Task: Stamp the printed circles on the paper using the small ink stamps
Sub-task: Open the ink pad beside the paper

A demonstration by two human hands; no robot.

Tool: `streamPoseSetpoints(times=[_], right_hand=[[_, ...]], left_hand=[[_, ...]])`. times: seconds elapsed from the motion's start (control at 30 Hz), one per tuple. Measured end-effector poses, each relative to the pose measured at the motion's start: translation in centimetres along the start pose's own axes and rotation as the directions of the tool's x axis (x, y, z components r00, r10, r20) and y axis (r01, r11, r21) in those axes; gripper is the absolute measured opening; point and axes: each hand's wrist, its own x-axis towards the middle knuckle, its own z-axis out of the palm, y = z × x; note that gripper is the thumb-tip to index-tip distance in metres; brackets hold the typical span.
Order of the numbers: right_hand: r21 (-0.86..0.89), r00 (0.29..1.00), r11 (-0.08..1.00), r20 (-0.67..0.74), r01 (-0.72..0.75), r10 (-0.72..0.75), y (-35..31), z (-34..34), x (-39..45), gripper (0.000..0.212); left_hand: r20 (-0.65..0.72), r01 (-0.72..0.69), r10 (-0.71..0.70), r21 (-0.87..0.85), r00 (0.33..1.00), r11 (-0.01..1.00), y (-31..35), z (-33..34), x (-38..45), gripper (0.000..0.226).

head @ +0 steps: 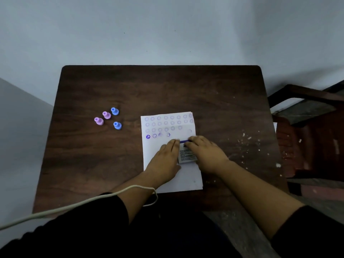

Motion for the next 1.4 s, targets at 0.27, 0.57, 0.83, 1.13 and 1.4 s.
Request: streamPoseSetpoints(times=[0.27, 0.57, 0.83, 1.13, 1.4], right_hand=[[0.014, 0.997, 0.997, -0.005, 0.081, -0.081, 1.0, 0.2, -0.1, 0.077], [0.076, 0.988, 0.989, 0.08, 0.128, -0.134, 2.4, -1.3, 0.2, 0.077], [0.433, 0.98, 0.901, 0.188, -0.017, -0.072, 4.6, -4.8, 2.0, 0.043], [0.551, 0.984, 0.818, 0.038, -0.167, 0.175, 6.4, -4.7, 4.9, 0.021], [0.438, 0.947, 0.873, -0.127, -0.213, 0.295, 6.8, -2.4, 5.9, 0.012]], left_hand=[[-0.069, -0.012, 0.012, -0.007, 0.998, 1.0, 0.1, 0.4, -0.3, 0.082], [-0.133, -0.005, -0.004, -0.065, 0.991, 0.998, 0.1, 0.4, -0.6, 0.082], [-0.109, 0.071, -0.091, -0.174, 0.99, 0.982, -0.9, 1.2, -0.5, 0.076], [-0.186, -0.079, 0.068, -0.053, 0.98, 0.995, -1.0, 1.7, -1.2, 0.053], [-0.35, -0.217, 0.252, 0.137, 0.902, 0.967, -1.9, 3.7, -1.4, 0.056]])
